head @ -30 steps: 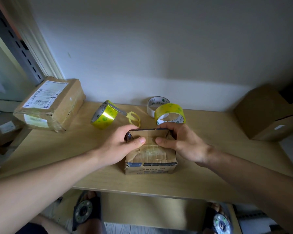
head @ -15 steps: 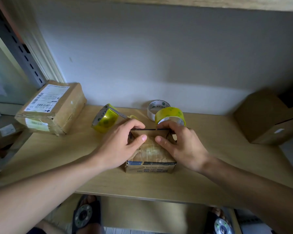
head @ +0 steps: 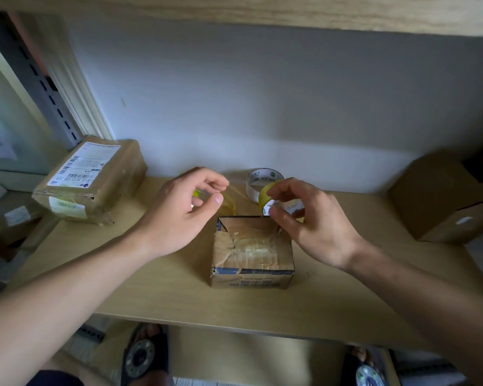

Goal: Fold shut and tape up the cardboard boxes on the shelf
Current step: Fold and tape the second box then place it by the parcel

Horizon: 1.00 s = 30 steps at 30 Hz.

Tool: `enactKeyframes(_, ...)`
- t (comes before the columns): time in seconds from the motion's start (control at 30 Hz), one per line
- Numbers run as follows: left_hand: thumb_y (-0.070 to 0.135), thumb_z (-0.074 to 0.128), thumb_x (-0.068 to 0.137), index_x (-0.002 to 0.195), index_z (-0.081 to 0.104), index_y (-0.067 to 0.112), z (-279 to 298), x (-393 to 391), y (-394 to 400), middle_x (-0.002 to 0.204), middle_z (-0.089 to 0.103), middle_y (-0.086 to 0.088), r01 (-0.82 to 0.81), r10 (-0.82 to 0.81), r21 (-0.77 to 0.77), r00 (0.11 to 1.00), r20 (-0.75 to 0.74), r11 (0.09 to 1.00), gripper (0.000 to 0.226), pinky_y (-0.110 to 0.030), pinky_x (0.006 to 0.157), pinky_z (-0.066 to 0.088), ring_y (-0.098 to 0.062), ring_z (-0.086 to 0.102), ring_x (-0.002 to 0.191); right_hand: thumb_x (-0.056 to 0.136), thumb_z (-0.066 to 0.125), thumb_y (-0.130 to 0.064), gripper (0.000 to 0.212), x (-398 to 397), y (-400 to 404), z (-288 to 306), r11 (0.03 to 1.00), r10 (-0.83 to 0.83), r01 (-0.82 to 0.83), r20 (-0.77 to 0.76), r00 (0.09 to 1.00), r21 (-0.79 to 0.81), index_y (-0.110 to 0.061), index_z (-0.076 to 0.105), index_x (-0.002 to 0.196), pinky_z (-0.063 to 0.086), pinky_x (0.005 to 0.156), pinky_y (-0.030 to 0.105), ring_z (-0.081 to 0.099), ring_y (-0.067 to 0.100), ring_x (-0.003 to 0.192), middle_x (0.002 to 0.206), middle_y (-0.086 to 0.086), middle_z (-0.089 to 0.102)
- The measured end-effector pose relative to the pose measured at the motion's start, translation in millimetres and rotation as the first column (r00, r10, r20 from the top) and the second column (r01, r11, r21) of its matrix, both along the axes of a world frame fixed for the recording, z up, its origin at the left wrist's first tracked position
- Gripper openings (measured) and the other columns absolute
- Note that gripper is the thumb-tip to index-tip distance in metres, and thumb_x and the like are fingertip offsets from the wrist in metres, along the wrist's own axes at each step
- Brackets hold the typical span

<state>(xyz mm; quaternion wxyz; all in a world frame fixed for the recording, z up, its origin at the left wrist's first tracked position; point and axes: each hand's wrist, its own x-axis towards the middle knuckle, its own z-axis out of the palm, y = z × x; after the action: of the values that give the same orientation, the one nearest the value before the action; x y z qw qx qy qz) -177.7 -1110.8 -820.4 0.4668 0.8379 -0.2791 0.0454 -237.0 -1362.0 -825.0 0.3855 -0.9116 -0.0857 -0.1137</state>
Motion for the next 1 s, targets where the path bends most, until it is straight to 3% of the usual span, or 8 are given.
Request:
enactKeyframes(0.13, 0.024, 0.058, 0.093, 0.111, 0.068, 0.023, 8.0, 12.5, 15.1, 0.108, 0.071, 0.009, -0.067, 0.067, -0.087, 0.998, 0.0, 0.994, 0.021, -0.042, 0.089, 0.058, -0.014, 0.066, 0.105, 0.094, 0.068, -0.017, 0.017, 4.5, 2.7, 4.0, 1.0, 0.021, -0.022, 0.01, 1.0, 0.007, -0.025, 0.065, 0.109, 0.056, 0.082, 0.03, 0.064, 0.005, 0.103, 0.105, -0.016, 0.068)
enactKeyframes(0.2, 0.023, 0.058, 0.091, 0.11, 0.068, 0.022, 7.2, 18.1, 21.6, 0.107, 0.071, 0.008, -0.106, 0.107, -0.071, 0.994, 0.013, 0.992, 0.021, -0.039, 0.088, 0.057, -0.013, 0.066, 0.103, 0.094, 0.068, -0.015, 0.017, 9.0, 8.8, 6.2, 0.999, 0.036, -0.036, 0.005, 0.999, 0.006, -0.025, 0.065, 0.108, 0.052, 0.08, 0.022, 0.062, 0.005, 0.102, 0.102, -0.016, 0.066)
enactKeyframes(0.3, 0.022, 0.057, 0.09, 0.108, 0.067, 0.024, 3.2, 23.5, 28.7, 0.105, 0.07, 0.009, -0.157, 0.158, -0.031, 0.987, 0.038, 0.987, 0.021, -0.028, 0.082, 0.051, -0.009, 0.066, 0.101, 0.093, 0.067, -0.019, 0.017, 21.7, 24.4, 9.3, 0.996, 0.081, -0.079, 0.037, 0.996, -0.045, -0.024, 0.065, 0.11, 0.052, 0.079, 0.024, 0.063, 0.008, 0.1, 0.102, -0.011, 0.067)
enactKeyframes(0.4, 0.007, 0.061, 0.095, 0.11, 0.067, 0.018, -2.0, 28.3, 34.0, 0.105, 0.07, 0.006, -0.194, 0.192, 0.016, 0.977, 0.09, 0.981, 0.02, -0.029, 0.09, 0.052, -0.007, 0.065, 0.104, 0.094, 0.068, -0.022, 0.018, 35.0, 39.6, 9.7, 0.985, 0.126, -0.12, 0.042, 0.991, -0.124, -0.022, 0.066, 0.112, 0.045, 0.075, 0.015, 0.061, 0.01, 0.097, 0.103, -0.007, 0.068)
enactKeyframes(0.5, 0.0, 0.062, 0.093, 0.113, 0.067, 0.013, -2.6, 27.8, 36.9, 0.107, 0.069, 0.003, -0.223, 0.202, 0.095, 0.96, 0.195, 0.97, 0.024, -0.019, 0.097, 0.046, -0.007, 0.062, 0.106, 0.093, 0.068, -0.021, 0.019, 46.3, 49.5, 7.1, 0.974, 0.154, -0.144, 0.046, 0.987, -0.173, -0.021, 0.066, 0.111, 0.051, 0.083, 0.028, 0.06, 0.012, 0.094, 0.102, -0.008, 0.066)
enactKeyframes(0.6, 0.0, 0.062, 0.093, 0.112, 0.067, 0.012, -1.2, 27.8, 42.0, 0.106, 0.069, 0.004, -0.256, 0.229, 0.101, 0.948, 0.223, 0.962, 0.024, -0.007, 0.09, 0.04, -0.005, 0.06, 0.104, 0.093, 0.068, -0.021, 0.022, 56.6, 59.8, 3.7, 0.956, 0.174, -0.162, 0.03, 0.984, -0.243, -0.021, 0.066, 0.115, 0.054, 0.085, 0.037, 0.061, 0.013, 0.095, 0.106, -0.005, 0.068)
enactKeyframes(0.83, 0.001, 0.064, 0.092, 0.11, 0.068, 0.011, -2.9, 36.3, 48.6, 0.106, 0.07, 0.001, -0.287, 0.264, 0.088, 0.942, 0.205, 0.954, 0.021, 0.0, 0.085, 0.036, -0.002, 0.059, 0.099, 0.095, 0.066, -0.026, 0.024, 83.0, 81.1, 12.9, 0.938, 0.158, -0.164, -0.045, 0.986, -0.306, -0.021, 0.067, 0.118, 0.055, 0.086, 0.04, 0.063, 0.017, 0.095, 0.104, -0.005, 0.067)
enactKeyframes(1.0, 0.011, 0.065, 0.095, 0.119, 0.064, 0.015, -10.0, 41.9, 46.3, 0.115, 0.065, 0.004, -0.273, 0.253, 0.144, 0.957, 0.142, 0.951, 0.024, -0.002, 0.077, 0.038, -0.004, 0.056, 0.106, 0.094, 0.066, -0.028, 0.027, 82.1, 87.2, 7.4, 0.919, 0.157, -0.18, -0.093, 0.983, -0.35, -0.022, 0.065, 0.121, 0.055, 0.084, 0.039, 0.064, 0.018, 0.094, 0.1, -0.008, 0.064)
